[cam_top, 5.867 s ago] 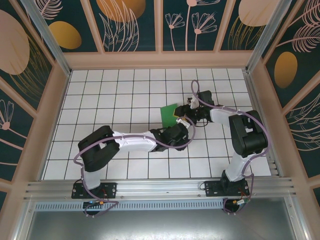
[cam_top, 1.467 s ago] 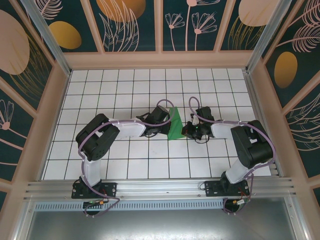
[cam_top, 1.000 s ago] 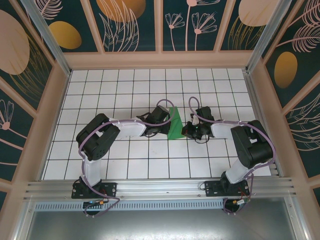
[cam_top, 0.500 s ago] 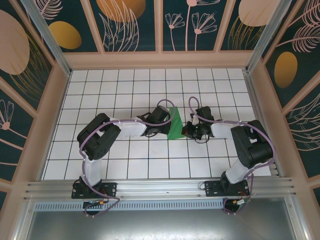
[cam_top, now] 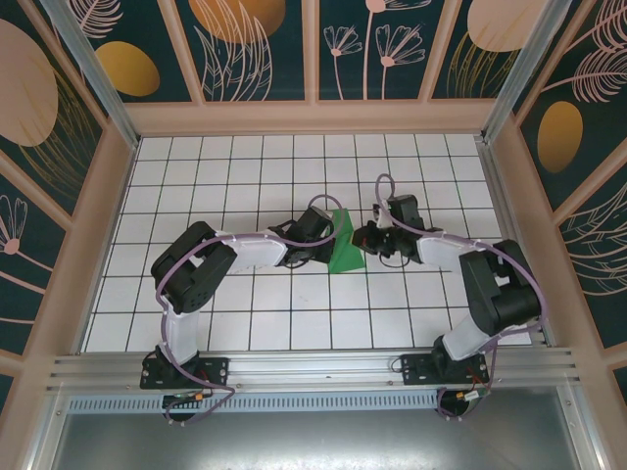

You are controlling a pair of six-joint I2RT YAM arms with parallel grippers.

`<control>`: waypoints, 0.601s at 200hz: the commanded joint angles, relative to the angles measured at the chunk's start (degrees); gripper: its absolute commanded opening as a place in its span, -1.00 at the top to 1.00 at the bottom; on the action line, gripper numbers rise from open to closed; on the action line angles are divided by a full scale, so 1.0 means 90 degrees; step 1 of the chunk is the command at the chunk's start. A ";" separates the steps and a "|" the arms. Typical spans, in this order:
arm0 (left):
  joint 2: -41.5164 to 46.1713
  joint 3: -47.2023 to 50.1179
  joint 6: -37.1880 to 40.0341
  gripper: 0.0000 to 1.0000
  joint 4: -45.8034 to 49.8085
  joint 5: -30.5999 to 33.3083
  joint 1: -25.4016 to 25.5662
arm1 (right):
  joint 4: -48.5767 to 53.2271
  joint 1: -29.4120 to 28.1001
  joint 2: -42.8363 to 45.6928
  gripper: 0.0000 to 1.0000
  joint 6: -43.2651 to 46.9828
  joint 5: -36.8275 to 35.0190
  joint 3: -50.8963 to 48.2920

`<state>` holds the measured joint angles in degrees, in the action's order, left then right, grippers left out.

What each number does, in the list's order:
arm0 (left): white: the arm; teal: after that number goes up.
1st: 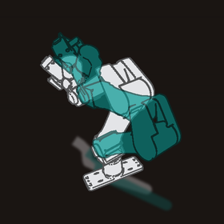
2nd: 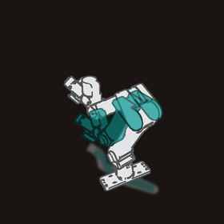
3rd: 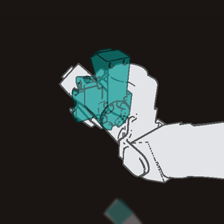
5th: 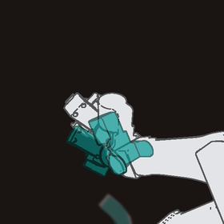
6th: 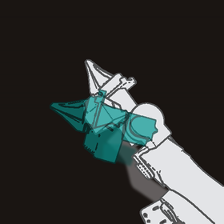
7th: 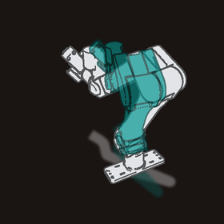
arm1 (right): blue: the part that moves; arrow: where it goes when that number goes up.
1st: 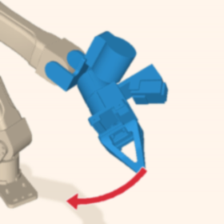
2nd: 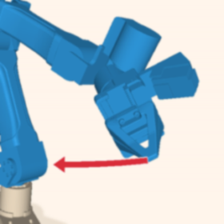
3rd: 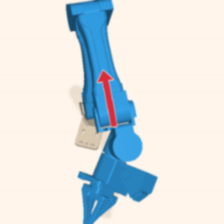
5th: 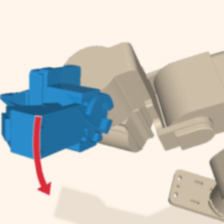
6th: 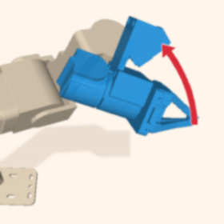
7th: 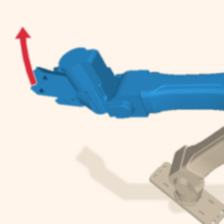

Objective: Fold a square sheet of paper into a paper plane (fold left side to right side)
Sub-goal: Fold the triangle a second time at the center of the table.

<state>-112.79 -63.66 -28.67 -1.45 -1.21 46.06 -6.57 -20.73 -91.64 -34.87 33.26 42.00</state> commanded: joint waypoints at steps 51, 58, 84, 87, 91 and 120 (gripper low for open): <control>-0.0299 -0.0009 0.0099 1.00 0.0281 -0.0104 -0.0040 | -0.0471 -0.0439 -0.1129 1.00 -0.0121 0.0144 0.0743; -0.0299 -0.0015 0.0099 1.00 0.0280 -0.0097 -0.0040 | -0.0467 -0.0447 -0.1185 1.00 -0.0111 0.0129 0.0739; -0.0295 -0.0017 0.0111 1.00 0.0308 -0.0053 -0.0040 | -0.0339 -0.0451 -0.1311 1.00 0.0001 -0.0004 0.0724; -0.0299 -0.0017 0.0118 1.00 0.0315 -0.0056 -0.0040 | -0.0314 -0.0451 -0.1326 1.00 0.0020 -0.0026 0.0719; -0.0299 -0.0012 0.0119 1.00 0.0316 -0.0052 -0.0040 | -0.0287 -0.0450 -0.1345 1.00 0.0044 -0.0046 0.0715; -0.0300 -0.0017 0.0119 1.00 0.0337 -0.0005 -0.0044 | -0.0150 -0.0450 -0.1360 1.00 0.0170 -0.0202 0.0631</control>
<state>-112.90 -63.77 -28.64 -1.45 -1.19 46.06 -9.06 -24.47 -103.31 -34.89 33.08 47.42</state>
